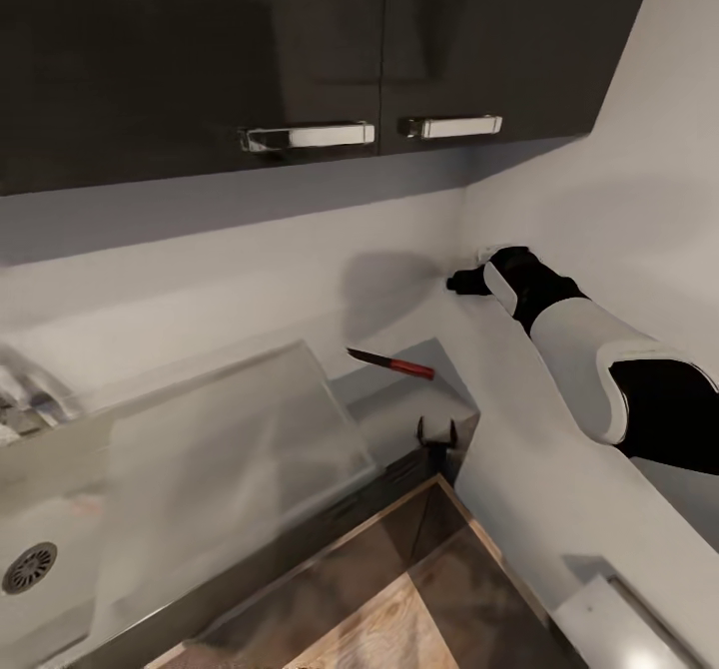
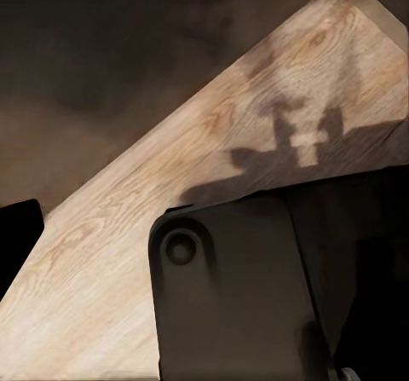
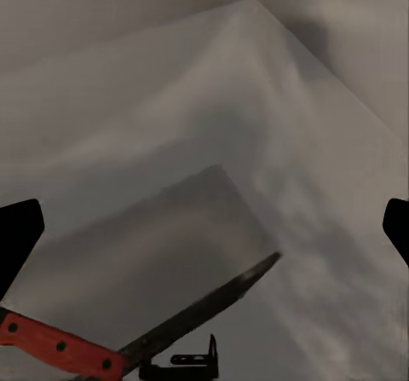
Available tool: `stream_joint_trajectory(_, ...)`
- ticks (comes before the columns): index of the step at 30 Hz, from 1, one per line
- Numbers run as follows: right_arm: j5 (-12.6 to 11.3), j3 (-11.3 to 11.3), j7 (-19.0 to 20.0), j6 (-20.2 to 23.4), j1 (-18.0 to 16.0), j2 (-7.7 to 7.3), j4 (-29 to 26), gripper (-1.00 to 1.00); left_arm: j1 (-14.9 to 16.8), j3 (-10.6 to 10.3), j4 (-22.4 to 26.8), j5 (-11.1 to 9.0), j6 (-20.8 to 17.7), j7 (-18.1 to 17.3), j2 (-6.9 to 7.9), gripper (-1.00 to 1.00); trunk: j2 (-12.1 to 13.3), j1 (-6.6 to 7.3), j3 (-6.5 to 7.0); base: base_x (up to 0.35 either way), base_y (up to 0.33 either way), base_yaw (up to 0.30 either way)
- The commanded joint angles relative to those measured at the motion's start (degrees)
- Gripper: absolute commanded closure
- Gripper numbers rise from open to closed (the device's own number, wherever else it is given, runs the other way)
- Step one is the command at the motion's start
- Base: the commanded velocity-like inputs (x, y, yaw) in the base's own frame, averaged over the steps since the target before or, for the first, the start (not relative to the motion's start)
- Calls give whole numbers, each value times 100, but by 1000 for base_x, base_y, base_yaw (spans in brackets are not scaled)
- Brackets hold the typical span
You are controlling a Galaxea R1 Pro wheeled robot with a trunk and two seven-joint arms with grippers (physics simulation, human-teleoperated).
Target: In the kitchen, take the Vidalia onion out of the sink, dice it on the chopping board with the paring knife, put the diced onion into the bowl on the countertop, then place both the paring knife and the chopping board into the sink.
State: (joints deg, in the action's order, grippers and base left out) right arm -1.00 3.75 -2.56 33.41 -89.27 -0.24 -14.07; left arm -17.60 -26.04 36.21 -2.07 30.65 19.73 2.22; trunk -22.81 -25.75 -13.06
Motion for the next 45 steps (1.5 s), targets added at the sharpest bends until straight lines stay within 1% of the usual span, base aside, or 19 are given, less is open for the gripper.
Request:
stream_joint_trajectory(1,-15,38,-17,34,-3,-2,-8,-100,3,-41,9,-22,3,49,8,-100,-10,-3,-10,0,0,273)
stream_joint_trajectory(22,-6,38,-8,34,15,-10,-8,-100,3,-41,9,-22,3,49,7,-100,-10,-3,-10,-44,-11,271)
stream_joint_trajectory(32,-6,38,-8,-7,32,-11,-8,-100,3,-41,6,-22,-15,49,7,-100,-10,-3,-10,45,0,31)
stream_joint_trajectory(35,9,38,-8,-42,104,-17,15,-100,3,-41,-12,-22,-15,49,7,-100,-10,-3,-10,7,0,1)
stream_joint_trajectory(37,36,38,-8,-48,135,-26,25,-100,3,-41,-49,-17,-15,46,4,-100,-10,-3,-10,3,-21,0)
stream_joint_trajectory(42,290,38,0,-54,246,-56,70,-100,3,-41,-107,-10,-10,41,-54,-100,-10,-3,-10,1,-19,0)
stream_joint_trajectory(45,344,38,1,-59,277,-77,151,-100,3,-41,-112,-10,-7,40,-61,-100,-10,-3,-10,0,-3,0)
